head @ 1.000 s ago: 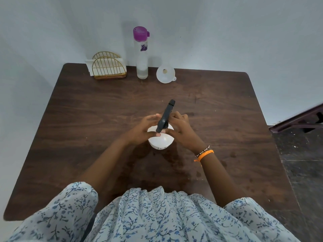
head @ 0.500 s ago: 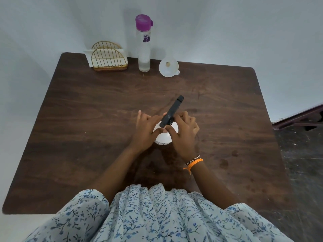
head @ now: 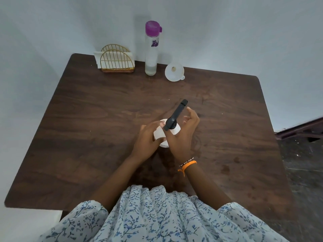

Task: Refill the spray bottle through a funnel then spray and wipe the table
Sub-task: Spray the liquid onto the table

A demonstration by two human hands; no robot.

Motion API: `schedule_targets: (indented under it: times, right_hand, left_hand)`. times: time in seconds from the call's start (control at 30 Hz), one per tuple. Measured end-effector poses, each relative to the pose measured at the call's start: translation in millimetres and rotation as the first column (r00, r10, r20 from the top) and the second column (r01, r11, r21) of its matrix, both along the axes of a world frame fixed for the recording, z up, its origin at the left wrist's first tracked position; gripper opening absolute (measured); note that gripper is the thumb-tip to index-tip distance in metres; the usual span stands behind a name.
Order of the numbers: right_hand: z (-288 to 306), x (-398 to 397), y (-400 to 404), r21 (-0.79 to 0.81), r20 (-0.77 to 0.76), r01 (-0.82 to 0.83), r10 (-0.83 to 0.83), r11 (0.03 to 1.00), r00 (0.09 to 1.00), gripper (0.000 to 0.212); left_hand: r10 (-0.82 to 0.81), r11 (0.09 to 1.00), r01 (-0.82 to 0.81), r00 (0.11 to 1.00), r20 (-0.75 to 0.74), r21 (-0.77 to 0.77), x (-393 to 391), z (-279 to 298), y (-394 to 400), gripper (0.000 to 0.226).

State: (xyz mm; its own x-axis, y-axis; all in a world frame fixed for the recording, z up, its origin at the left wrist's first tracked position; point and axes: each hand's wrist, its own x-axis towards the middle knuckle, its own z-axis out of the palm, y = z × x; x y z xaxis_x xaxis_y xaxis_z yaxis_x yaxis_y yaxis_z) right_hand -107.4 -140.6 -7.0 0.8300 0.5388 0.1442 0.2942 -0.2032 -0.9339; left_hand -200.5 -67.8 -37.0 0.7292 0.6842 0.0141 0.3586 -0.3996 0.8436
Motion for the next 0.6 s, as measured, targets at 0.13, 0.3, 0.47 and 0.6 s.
schedule_targets:
  times: [0.13,0.3,0.47,0.6]
  right_hand:
    - [-7,1,14,-0.003,-0.013,-0.024,0.024,1.000,1.000,0.068]
    - [-5,0,22,0.037,-0.065,-0.050,0.053,0.998,0.996,0.041]
    - [-3,11,22,0.107,0.006,-0.103,0.103,0.989,0.995,0.028]
    - [10,12,30,0.166,-0.208,-0.262,0.294,0.951,0.933,0.022]
  left_hand:
    - [0.063,0.998,-0.063,0.998,0.010,-0.003,-15,2,2,0.040]
    - [0.169,0.982,-0.170,0.985,-0.022,-0.082,-29,8,4,0.039]
    - [0.253,0.950,-0.257,0.966,-0.042,-0.178,-39,18,6,0.031]
    - [0.340,0.920,-0.349,0.937,-0.078,-0.177,-47,18,10,0.028]
